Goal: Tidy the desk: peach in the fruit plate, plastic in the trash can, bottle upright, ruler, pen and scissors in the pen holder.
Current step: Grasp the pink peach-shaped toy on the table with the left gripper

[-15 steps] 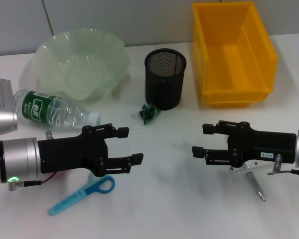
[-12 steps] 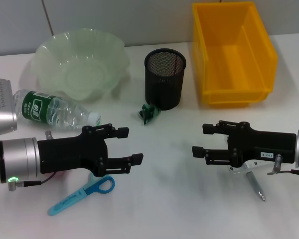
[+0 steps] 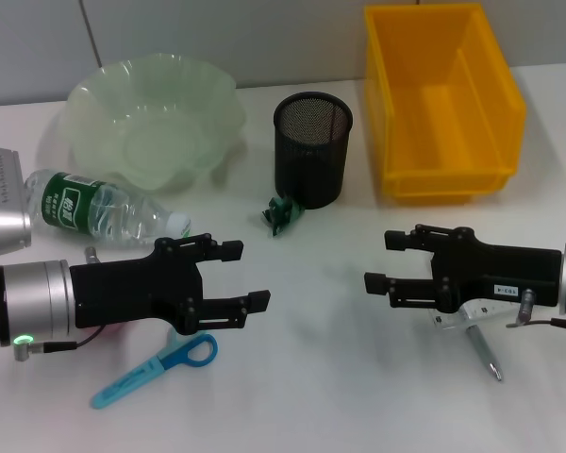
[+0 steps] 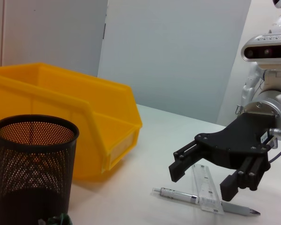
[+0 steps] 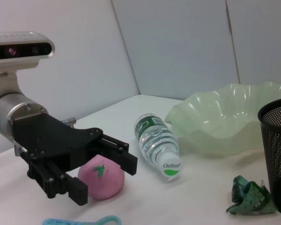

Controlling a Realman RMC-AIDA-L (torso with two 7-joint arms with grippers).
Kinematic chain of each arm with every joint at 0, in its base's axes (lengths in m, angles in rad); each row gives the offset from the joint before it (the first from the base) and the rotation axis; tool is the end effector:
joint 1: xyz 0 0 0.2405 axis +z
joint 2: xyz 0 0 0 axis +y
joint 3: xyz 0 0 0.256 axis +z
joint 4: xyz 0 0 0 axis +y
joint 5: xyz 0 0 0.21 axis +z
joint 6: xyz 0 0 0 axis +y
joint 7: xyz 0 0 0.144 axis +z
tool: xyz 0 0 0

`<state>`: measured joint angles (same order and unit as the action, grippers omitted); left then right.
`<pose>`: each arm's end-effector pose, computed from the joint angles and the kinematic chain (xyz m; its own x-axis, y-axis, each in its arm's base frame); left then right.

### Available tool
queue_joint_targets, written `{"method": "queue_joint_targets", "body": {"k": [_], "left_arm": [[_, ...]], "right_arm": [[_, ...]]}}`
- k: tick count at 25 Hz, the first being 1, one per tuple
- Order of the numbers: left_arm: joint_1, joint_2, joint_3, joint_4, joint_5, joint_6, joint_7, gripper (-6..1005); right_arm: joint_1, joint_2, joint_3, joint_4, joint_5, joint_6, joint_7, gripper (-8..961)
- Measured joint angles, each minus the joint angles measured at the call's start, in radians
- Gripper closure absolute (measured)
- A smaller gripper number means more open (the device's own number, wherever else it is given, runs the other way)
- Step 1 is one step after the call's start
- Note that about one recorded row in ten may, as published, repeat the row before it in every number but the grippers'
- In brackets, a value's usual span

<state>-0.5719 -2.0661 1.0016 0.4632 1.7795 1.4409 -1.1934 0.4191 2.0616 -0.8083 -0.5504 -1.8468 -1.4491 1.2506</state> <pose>-0.2445 0.3228 -0.0523 0.8439 0.2529 0.4733 0.3267 -0.9418 -0.0794 0.2976 0.3045 -0.0166 0.7681 -0.3610 -0.5289 -0.5234 -0.8298 -0.1937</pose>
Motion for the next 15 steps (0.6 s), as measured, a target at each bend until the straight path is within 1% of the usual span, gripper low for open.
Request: {"method": "queue_joint_targets", "body": {"k": [4, 5, 6, 7, 10, 11, 12, 15], "left_arm": [[0.0, 0.0, 0.0, 0.024, 0.0, 0.021, -0.02, 200], [0.005, 0.001, 0.0, 0.093, 0.02, 0.057, -0.08, 200], [0.008, 0.001, 0.0, 0.116, 0.032, 0.06, -0.098, 200], [0.017, 0.002, 0.0, 0.186, 0.076, 0.065, -0.161, 201], [0.017, 0.002, 0.0, 0.186, 0.076, 0.065, -0.161, 201], [0.032, 0.003, 0.0, 0.342, 0.2, 0.063, -0.307, 201], [0.035, 0.003, 0.0, 0.445, 0.3, 0.07, -0.411, 201], [0.039, 0.003, 0.0, 0.535, 0.391, 0.082, -0.493, 201]], "right_arm": [[0.0, 0.0, 0.0, 0.0, 0.0, 0.005, 0.0, 158], [0.001, 0.0, 0.0, 0.001, 0.0, 0.005, 0.0, 158], [0.001, 0.0, 0.0, 0.001, 0.0, 0.006, 0.001, 158], [0.001, 0.0, 0.0, 0.0, 0.0, 0.006, 0.002, 158], [0.0, 0.0, 0.0, -0.001, 0.0, 0.006, 0.002, 158], [0.0, 0.0, 0.0, -0.001, -0.001, 0.006, 0.002, 158], [-0.001, 0.0, 0.0, -0.002, -0.004, 0.006, 0.002, 158], [-0.002, 0.0, 0.0, -0.004, -0.004, 0.006, 0.003, 158]]}}
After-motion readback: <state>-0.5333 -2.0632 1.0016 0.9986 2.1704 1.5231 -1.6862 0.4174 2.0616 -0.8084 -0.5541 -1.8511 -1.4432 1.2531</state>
